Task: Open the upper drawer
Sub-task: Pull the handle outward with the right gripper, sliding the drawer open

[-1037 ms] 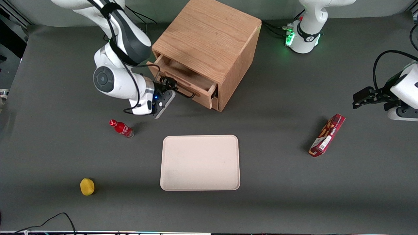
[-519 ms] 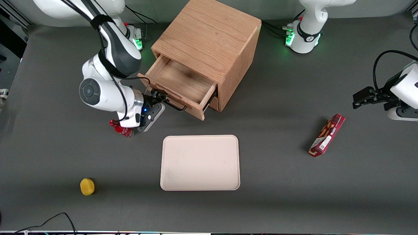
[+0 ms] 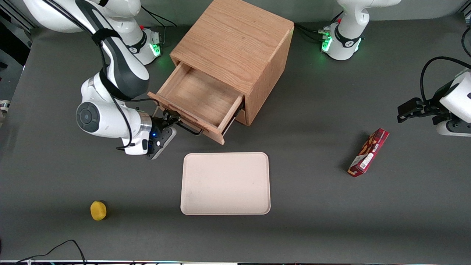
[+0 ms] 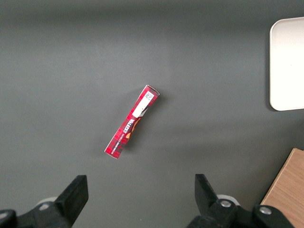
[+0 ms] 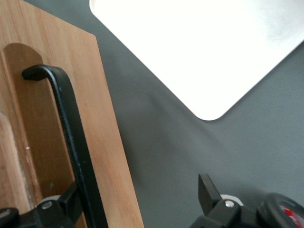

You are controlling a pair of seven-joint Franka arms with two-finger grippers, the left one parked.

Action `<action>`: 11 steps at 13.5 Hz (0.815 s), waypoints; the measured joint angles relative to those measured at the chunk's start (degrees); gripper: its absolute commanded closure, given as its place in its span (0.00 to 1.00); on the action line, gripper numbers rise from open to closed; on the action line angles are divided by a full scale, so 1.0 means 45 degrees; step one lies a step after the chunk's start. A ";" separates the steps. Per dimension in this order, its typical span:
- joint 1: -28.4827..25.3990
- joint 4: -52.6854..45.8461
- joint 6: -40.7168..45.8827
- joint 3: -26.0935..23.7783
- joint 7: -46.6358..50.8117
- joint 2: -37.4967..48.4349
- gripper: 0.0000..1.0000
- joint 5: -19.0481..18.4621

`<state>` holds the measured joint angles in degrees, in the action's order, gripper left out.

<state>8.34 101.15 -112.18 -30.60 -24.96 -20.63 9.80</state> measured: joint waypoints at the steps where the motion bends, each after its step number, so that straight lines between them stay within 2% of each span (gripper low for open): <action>1: 0.0013 -0.0160 0.0055 0.0063 -0.0022 -0.0098 0.00 -0.0078; 11: 0.0080 -0.2017 0.0561 0.0528 -0.0099 -0.1270 0.00 -0.1069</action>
<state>8.70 92.07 -109.66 -28.22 -25.41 -26.34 4.99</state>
